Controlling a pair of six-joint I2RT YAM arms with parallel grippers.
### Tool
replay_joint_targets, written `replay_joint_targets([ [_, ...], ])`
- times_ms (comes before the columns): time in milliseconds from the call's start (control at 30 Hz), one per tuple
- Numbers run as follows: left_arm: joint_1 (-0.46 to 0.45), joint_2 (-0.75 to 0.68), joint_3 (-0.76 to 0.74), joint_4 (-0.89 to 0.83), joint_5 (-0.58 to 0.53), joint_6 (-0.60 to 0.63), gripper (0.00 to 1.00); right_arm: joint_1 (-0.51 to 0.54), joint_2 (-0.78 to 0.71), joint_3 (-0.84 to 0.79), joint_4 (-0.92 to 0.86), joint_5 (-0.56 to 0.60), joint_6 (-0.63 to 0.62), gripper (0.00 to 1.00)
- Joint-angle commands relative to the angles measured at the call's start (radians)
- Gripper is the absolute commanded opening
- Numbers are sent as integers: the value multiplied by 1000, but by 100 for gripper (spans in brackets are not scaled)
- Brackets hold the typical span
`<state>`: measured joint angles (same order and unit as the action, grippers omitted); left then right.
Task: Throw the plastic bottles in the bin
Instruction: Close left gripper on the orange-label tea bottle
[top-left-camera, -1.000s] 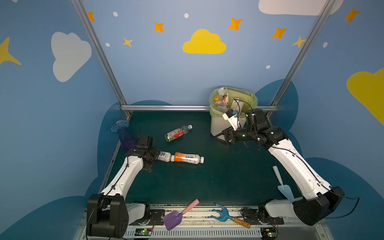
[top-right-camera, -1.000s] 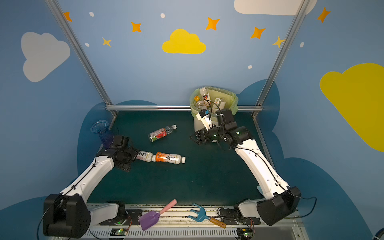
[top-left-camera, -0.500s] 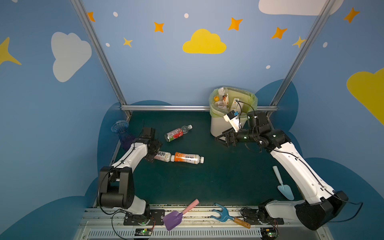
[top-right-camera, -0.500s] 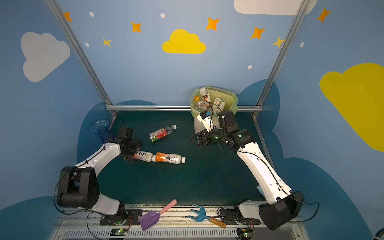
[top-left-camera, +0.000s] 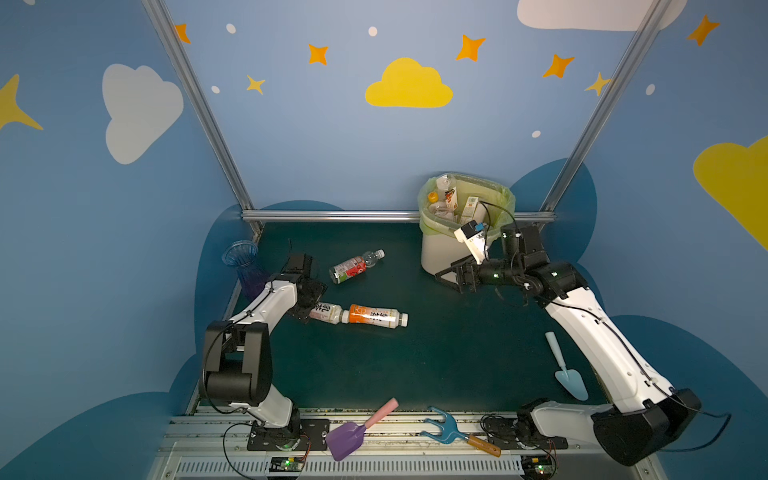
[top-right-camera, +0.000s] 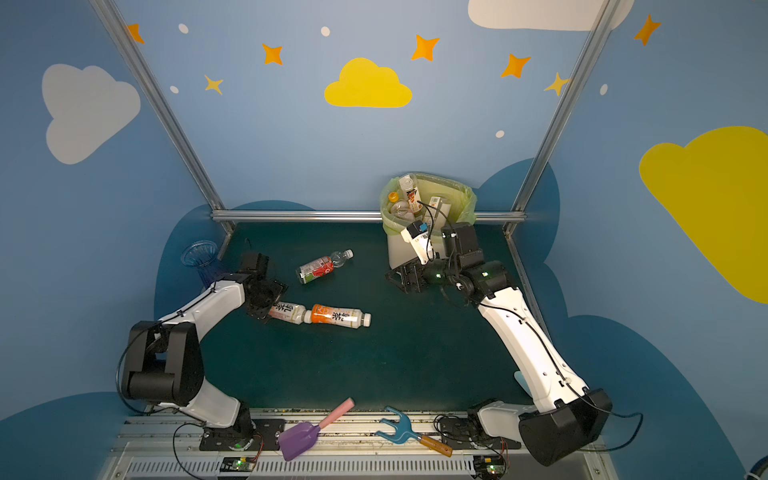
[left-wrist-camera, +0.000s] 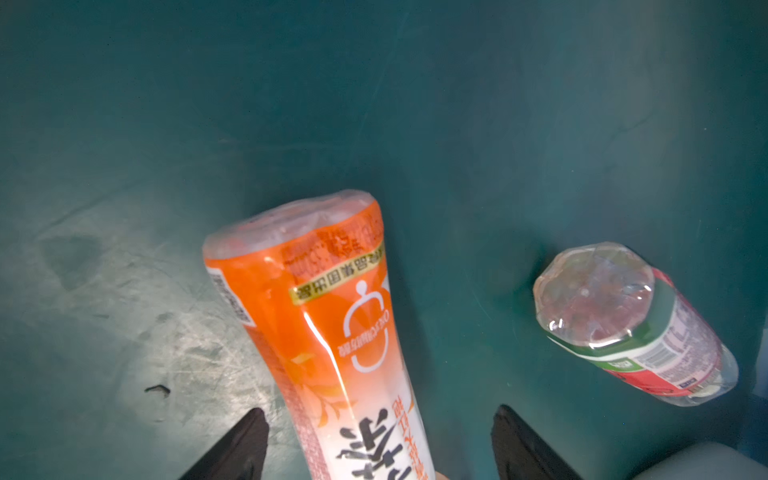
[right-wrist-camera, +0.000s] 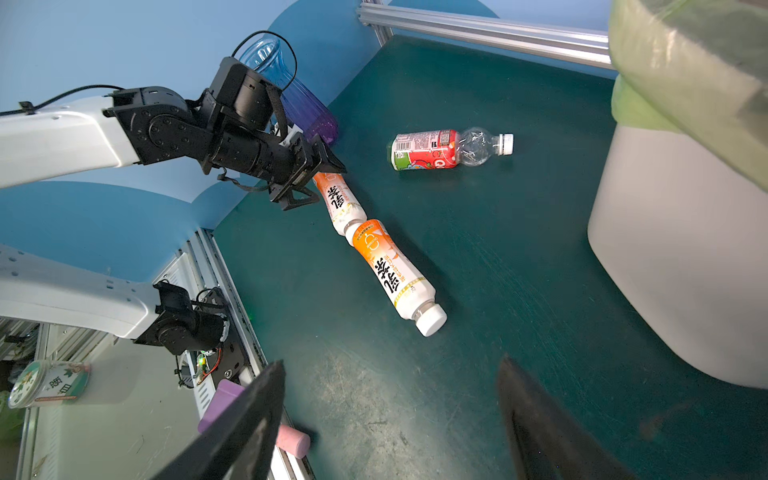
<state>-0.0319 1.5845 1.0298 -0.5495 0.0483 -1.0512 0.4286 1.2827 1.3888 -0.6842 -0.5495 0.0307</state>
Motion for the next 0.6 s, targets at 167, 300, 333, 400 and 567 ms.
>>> replay_joint_targets([
  [167, 20, 53, 2, -2, -16, 10, 82, -12, -2, -8, 14, 1, 18, 81],
  [300, 25, 88, 18, 10, -2, 19, 73, -18, 6, -6, 15, 4, 19, 81],
  [333, 26, 95, 20, 11, 3, 19, 71, -21, 7, -5, 15, 5, 21, 81],
  [400, 26, 110, 29, 14, 8, 25, 68, -25, 11, -6, 14, 5, 21, 81],
  [567, 29, 138, 51, 4, 13, 47, 58, -37, 21, -2, 12, 3, 27, 81],
])
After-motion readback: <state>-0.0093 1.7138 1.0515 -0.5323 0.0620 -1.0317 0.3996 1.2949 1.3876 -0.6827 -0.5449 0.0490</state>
